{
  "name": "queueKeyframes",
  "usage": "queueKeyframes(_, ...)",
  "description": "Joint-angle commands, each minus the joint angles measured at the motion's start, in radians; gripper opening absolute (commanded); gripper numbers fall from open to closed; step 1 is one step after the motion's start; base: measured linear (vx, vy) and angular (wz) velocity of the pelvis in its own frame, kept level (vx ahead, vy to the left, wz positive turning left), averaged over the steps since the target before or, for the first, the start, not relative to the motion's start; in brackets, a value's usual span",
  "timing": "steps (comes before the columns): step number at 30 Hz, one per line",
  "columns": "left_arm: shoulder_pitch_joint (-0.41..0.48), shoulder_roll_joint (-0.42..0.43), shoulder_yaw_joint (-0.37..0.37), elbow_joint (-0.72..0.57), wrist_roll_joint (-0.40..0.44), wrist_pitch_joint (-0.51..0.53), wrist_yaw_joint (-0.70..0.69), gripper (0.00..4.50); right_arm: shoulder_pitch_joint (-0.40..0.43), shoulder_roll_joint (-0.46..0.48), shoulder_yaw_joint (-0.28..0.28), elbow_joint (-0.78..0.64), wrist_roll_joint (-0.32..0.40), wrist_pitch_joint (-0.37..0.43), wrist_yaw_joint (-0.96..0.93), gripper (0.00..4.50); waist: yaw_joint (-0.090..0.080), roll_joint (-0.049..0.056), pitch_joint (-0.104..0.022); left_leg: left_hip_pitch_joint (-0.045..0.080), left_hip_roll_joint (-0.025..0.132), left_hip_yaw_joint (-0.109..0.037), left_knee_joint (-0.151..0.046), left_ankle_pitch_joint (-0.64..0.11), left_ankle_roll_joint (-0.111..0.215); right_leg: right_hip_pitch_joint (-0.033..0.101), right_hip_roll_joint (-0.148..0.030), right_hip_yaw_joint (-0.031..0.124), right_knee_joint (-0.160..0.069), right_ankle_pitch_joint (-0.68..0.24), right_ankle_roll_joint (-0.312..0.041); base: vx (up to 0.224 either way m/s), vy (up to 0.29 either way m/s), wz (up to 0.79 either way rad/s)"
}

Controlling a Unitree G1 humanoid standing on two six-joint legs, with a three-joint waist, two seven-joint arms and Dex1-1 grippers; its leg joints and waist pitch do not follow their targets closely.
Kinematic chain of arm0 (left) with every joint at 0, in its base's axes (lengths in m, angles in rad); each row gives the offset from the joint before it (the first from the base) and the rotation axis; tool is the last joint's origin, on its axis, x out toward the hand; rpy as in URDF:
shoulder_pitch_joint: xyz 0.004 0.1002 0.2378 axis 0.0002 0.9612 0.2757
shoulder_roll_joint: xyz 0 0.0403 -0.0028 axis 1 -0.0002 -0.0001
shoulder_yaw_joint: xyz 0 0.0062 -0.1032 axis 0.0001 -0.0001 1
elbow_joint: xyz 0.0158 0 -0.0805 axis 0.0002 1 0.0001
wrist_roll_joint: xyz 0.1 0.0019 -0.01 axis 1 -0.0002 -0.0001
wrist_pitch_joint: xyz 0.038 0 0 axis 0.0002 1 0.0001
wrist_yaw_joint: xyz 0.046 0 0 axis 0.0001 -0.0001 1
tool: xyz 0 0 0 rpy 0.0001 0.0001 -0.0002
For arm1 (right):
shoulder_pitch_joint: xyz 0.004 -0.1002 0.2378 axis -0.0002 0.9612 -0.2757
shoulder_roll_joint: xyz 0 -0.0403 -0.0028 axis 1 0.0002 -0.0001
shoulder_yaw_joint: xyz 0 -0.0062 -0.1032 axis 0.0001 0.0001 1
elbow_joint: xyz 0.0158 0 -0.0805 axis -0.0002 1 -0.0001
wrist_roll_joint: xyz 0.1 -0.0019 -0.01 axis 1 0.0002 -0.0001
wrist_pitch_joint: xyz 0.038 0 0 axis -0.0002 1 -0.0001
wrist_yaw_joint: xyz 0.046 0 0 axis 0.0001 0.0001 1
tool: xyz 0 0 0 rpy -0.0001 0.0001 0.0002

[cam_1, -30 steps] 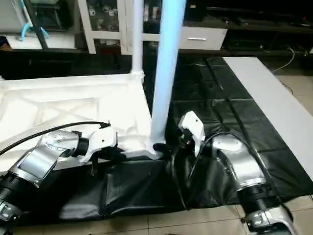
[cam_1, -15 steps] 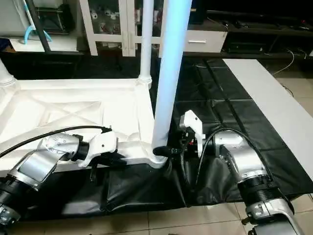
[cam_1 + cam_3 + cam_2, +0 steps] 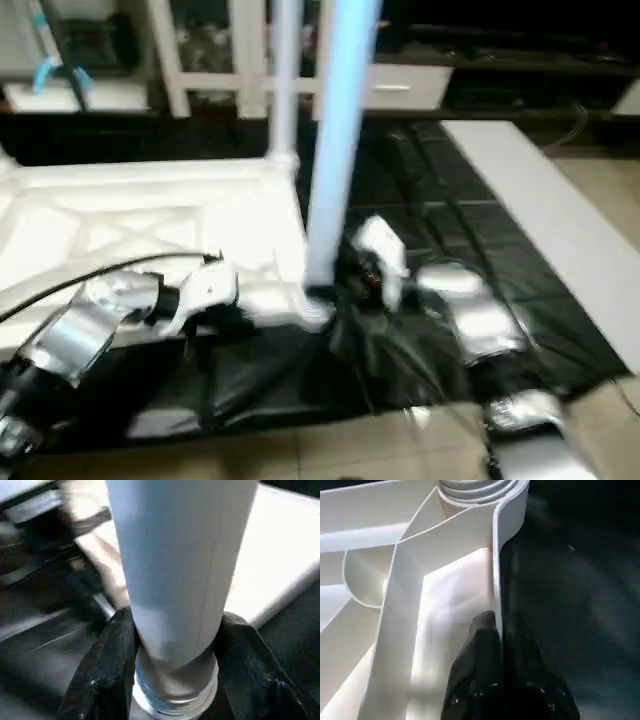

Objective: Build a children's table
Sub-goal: Rotate leg to tighten

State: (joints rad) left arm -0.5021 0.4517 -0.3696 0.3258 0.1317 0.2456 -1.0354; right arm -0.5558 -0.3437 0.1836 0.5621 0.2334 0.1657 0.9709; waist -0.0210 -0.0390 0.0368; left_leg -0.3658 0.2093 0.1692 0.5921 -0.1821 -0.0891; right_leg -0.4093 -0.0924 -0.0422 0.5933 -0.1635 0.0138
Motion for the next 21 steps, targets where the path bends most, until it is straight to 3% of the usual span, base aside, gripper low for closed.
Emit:
queueKeyframes(1,-0.014,-0.044,-0.024,0.007,0.022,0.046,0.063,0.0,0.001,0.017,-0.051,0.121,-0.093,0.055,-0.273,1.9,-0.003,0.003,-0.043,0.008,0.007,-0.002,-0.078,-0.423,-0.022,0.02,-0.028,0.016,-0.089,-0.538,-0.132,0.0,0.0,0.0)
queueKeyframes(3,-0.039,-0.097,-0.007,0.037,0.044,0.1,0.162,0.0,-0.005,0.076,-0.101,0.16,-0.099,0.067,-0.48,1.89,-0.016,0.006,-0.043,0.007,0.003,-0.012,-0.08,-0.46,-0.041,0.019,-0.028,0.007,-0.096,-0.591,-0.106,0.0,0.0,0.0)
queueKeyframes(4,-0.039,-0.097,-0.007,0.037,0.044,0.1,0.162,0.0,-0.005,0.076,-0.101,0.16,-0.099,0.067,-0.48,1.89,-0.019,0.004,-0.045,0.006,0.002,-0.015,-0.081,-0.472,-0.043,0.022,-0.026,0.002,-0.099,-0.599,-0.097,0.0,0.0,0.0)
queueKeyframes(5,-0.068,-0.161,0.016,0.071,0.059,0.153,0.277,0.0,-0.005,0.158,-0.181,0.196,-0.089,0.028,-0.74,1.89,-0.024,0.004,-0.046,0.003,0.003,-0.017,-0.083,-0.483,-0.043,0.022,-0.027,0.0,-0.1,-0.584,-0.095,0.0,0.0,0.0)
queueKeyframes(6,-0.068,-0.161,0.016,0.071,0.059,0.153,0.277,0.0,-0.005,0.158,-0.181,0.196,-0.089,0.028,-0.74,1.89,-0.032,0.006,-0.047,0.008,0.002,-0.021,-0.084,-0.5,-0.046,0.018,-0.027,-0.004,-0.105,-0.576,-0.096,0.0,0.0,0.0)
queueKeyframes(7,-0.082,-0.19,0.022,0.085,0.061,0.168,0.312,0.0,-0.006,0.197,-0.187,0.204,-0.098,0.009,-0.817,1.89,-0.032,0.011,-0.049,0.008,0.001,-0.025,-0.084,-0.509,-0.046,0.024,-0.027,-0.008,-0.104,-0.568,-0.096,0.0,0.0,0.0)
queueKeyframes(9,-0.093,-0.212,0.025,0.093,0.064,0.176,0.337,0.0,-0.011,0.244,-0.192,0.214,-0.091,-0.019,-0.856,1.88,-0.038,0.009,-0.047,0.012,0.0,-0.023,-0.083,-0.551,-0.028,0.017,-0.025,-0.013,-0.115,-0.564,-0.097,0.0,0.0,0.0)
queueKeyframes(10,-0.093,-0.212,0.025,0.093,0.064,0.176,0.337,0.0,-0.011,0.244,-0.192,0.214,-0.091,-0.019,-0.856,1.88,-0.04,0.01,-0.045,0.015,0.0,-0.022,-0.081,-0.562,-0.025,0.011,-0.026,-0.013,-0.118,-0.571,-0.097,0.0,0.0,0.0)
queueKeyframes(13,-0.107,-0.231,0.027,0.107,0.067,0.167,0.346,0.0,-0.039,0.336,-0.204,0.227,-0.037,-0.109,-0.819,1.88,-0.048,0.021,-0.043,0.013,0.003,-0.031,-0.087,-0.598,-0.02,0.021,-0.031,-0.027,-0.124,-0.562,-0.098,0.0,0.0,0.0)
queueKeyframes(14,-0.106,-0.227,0.025,0.109,0.068,0.161,0.34,0.0,-0.041,0.349,-0.2,0.211,-0.023,-0.124,-0.772,1.88,-0.052,0.02,-0.045,0.01,0.003,-0.033,-0.089,-0.596,-0.018,0.027,-0.031,-0.029,-0.123,-0.544,-0.102,0.0,0.0,0.0)
queueKeyframes(15,-0.105,-0.221,0.023,0.109,0.068,0.156,0.332,0.0,-0.037,0.361,-0.201,0.187,0.007,-0.128,-0.703,1.88,-0.048,0.019,-0.045,0.012,0.003,-0.03,-0.089,-0.592,-0.012,0.024,-0.03,-0.024,-0.122,-0.51,-0.117,0.0,0.0,0.0)
queueKeyframes(16,-0.105,-0.221,0.023,0.109,0.068,0.156,0.332,0.0,-0.037,0.361,-0.201,0.187,0.007,-0.128,-0.703,2.44,-0.046,0.018,-0.044,0.012,0.004,-0.029,-0.088,-0.583,-0.01,0.023,-0.031,-0.021,-0.12,-0.499,-0.125,0.0,0.0,0.0)
queueKeyframes(17,-0.099,-0.207,0.02,0.109,0.065,0.14,0.315,0.0,-0.019,0.353,-0.181,0.131,0.023,-0.126,-0.607,2.58,-0.044,0.019,-0.045,0.009,0.002,-0.026,-0.088,-0.564,-0.005,0.024,-0.031,-0.017,-0.116,-0.477,-0.141,0.0,0.0,0.0)
queueKeyframes(19,-0.098,-0.201,0.014,0.11,0.068,0.142,0.313,0.0,-0.009,0.341,-0.167,0.105,0.025,-0.124,-0.574,2.66,-0.037,0.018,-0.048,0.003,0.005,-0.019,-0.089,-0.509,0.005,0.029,-0.032,-0.007,-0.104,-0.407,-0.169,0.0,0.0,0.0)
queueKeyframes(21,-0.095,-0.191,0.008,0.111,0.069,0.136,0.306,0.0,-0.003,0.329,-0.17,0.085,0.03,-0.135,-0.578,2.66,-0.031,0.02,-0.048,0.0,0.005,-0.016,-0.089,-0.467,0.009,0.032,-0.033,-0.004,-0.101,-0.397,-0.175,0.0,0.0,0.0)
